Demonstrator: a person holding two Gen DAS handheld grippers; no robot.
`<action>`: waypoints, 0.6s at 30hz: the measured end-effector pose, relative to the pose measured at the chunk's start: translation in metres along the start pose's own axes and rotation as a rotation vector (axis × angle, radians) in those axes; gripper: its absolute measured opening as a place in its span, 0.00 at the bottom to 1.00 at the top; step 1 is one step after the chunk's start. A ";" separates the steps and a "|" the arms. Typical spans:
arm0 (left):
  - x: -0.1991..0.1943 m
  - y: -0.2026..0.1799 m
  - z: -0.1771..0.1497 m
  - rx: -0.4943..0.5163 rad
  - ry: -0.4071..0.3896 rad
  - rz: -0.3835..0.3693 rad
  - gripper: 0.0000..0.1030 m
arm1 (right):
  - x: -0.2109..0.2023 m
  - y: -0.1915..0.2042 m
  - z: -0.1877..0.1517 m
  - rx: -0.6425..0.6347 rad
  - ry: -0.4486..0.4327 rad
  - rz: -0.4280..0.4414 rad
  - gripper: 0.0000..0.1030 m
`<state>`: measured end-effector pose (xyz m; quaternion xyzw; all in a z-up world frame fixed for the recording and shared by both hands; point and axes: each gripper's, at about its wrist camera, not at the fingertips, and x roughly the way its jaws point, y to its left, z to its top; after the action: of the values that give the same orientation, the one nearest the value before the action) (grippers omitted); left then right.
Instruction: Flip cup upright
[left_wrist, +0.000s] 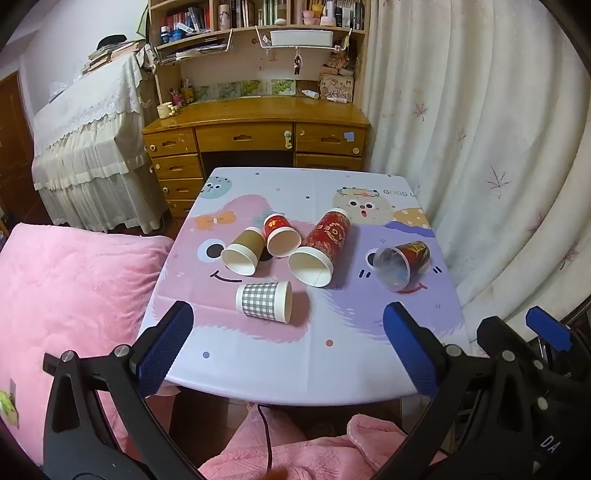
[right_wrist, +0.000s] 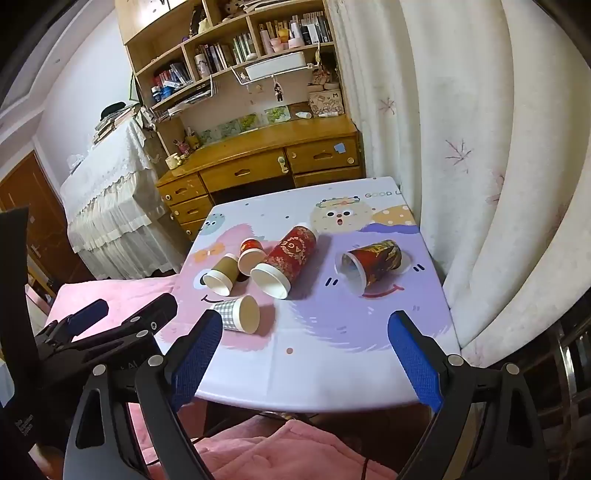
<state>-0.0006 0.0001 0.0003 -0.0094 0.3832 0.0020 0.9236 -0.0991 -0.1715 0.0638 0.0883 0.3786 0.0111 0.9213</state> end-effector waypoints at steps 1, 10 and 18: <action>0.000 0.000 0.000 -0.001 0.004 -0.002 0.99 | 0.000 0.001 0.000 -0.001 0.001 -0.003 0.90; 0.007 0.009 -0.003 -0.009 0.028 0.002 0.99 | 0.008 0.005 -0.001 0.006 0.030 0.018 0.90; 0.003 0.006 -0.003 -0.010 0.021 0.008 0.99 | 0.012 0.005 -0.003 0.003 0.038 0.005 0.91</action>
<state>-0.0007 0.0059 -0.0036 -0.0127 0.3928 0.0074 0.9195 -0.0922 -0.1654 0.0545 0.0905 0.3957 0.0144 0.9138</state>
